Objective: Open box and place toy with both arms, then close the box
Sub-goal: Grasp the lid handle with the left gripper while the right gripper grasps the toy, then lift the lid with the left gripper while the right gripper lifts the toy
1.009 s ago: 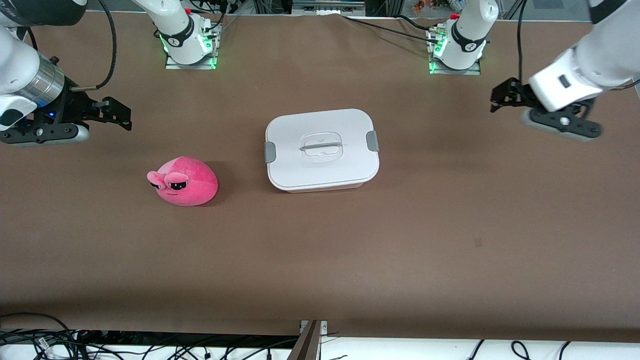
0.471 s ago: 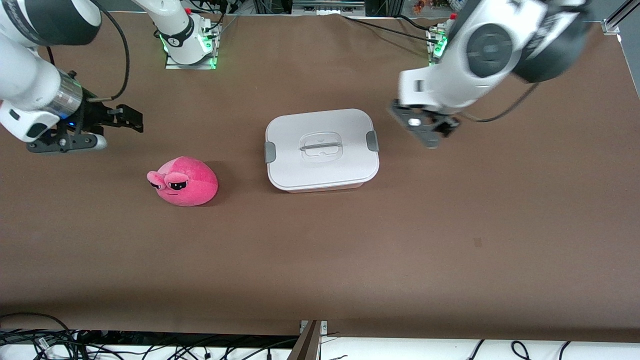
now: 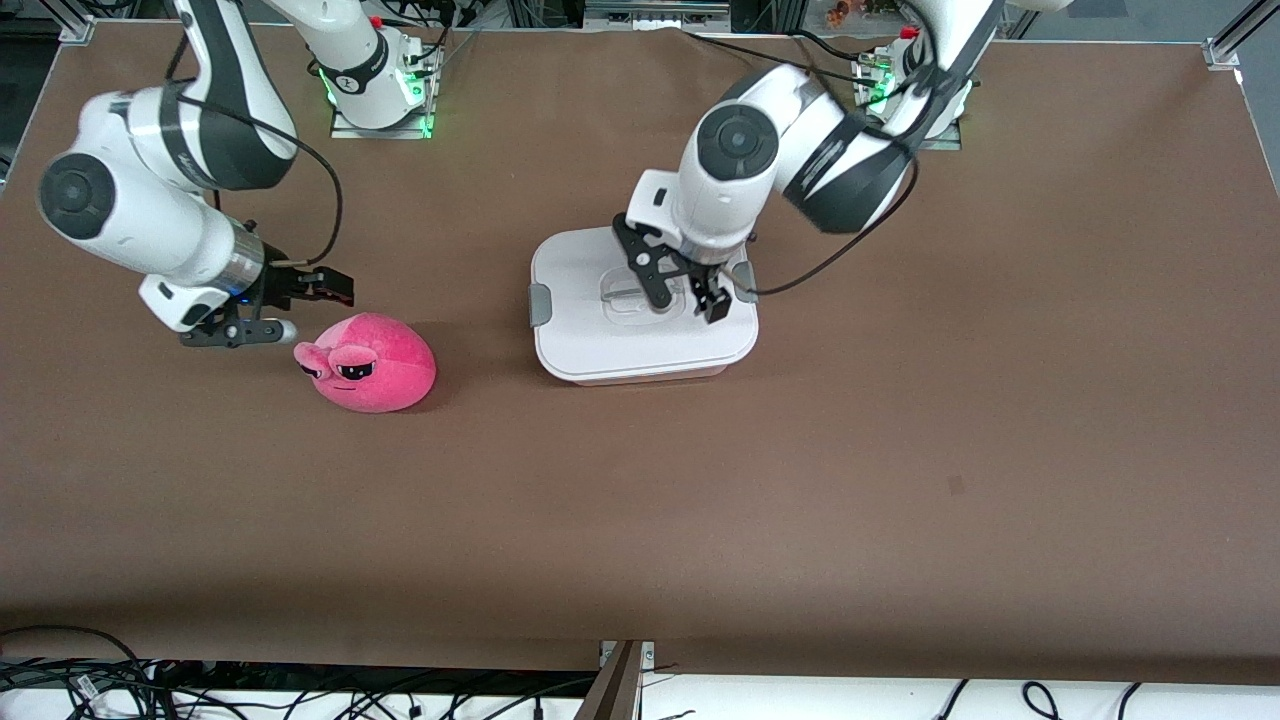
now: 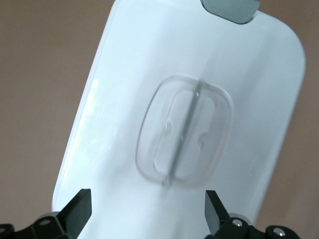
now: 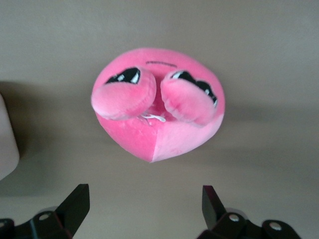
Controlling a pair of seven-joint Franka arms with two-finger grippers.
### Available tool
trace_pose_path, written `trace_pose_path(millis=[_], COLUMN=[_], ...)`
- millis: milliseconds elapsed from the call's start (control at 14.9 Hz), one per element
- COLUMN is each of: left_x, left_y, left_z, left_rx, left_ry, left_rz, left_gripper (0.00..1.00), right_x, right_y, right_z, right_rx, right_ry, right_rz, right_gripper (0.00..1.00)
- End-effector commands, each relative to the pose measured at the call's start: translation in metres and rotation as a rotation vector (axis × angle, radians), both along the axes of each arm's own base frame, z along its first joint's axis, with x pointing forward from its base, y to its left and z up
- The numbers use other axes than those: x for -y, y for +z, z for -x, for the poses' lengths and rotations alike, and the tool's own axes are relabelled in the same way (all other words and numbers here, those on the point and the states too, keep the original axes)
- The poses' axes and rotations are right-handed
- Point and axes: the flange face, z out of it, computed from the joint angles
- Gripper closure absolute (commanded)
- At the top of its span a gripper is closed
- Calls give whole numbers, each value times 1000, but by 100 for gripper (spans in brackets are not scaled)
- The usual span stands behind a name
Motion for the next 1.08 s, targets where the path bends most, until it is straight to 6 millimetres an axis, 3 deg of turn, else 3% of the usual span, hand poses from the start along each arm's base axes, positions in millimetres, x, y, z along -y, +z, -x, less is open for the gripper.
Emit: trace_pose_path(millis=[0,67,135,269,404,740,807,1009], left_x=[41,45,49,50,48,45,45,45], left_y=[-28,-35,-39,-38,-23,-14,-14,-14], left_z=[14,16,18,21,22,26,26,26], left_rx=[46,79,105,106,113,99,99,97], left_ry=[-113,-147,-177,-179,-179,-182,-180,-178], left_rz=[-9,-34,-54,-59,-60,-71,-71,-71], left_gripper=[0,0,16,63,98,100,100,100], right_x=[2,2,2,-2,-5,-13,-13,-13], right_y=[-9,-17,-23,-40,-56,-80,-82,-83], right_z=[7,3,-1,-10,-17,-25,-25,-23], right_rx=[33,37,57,87,118,162,159,149], right_ry=[-28,-29,-29,-21,-16,-9,-7,0], right_rz=[-17,-16,-17,-16,-15,-15,-15,-16], right_gripper=[0,0,0,0,0,4,17,76])
